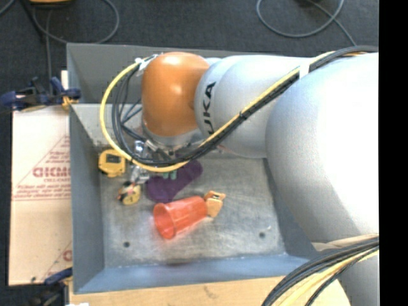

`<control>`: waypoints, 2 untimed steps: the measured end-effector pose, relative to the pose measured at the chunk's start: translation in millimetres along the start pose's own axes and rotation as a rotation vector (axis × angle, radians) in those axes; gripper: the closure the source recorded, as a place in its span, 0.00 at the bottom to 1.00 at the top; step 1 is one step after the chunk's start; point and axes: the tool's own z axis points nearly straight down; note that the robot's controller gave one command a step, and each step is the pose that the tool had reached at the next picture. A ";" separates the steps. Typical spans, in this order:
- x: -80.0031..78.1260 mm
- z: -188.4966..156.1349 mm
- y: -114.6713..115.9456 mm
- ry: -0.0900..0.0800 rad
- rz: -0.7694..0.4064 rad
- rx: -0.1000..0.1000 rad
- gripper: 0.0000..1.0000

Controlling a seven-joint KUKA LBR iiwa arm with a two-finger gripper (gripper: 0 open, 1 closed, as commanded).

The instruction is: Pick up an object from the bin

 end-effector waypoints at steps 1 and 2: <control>-12.9 -0.6 -19.2 -0.001 -0.022 0.000 1.00; -12.2 -16.3 -23.2 -0.001 -0.218 0.001 1.00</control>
Offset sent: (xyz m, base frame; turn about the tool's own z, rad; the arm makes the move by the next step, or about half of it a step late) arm -0.0002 -0.0127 0.0523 0.2686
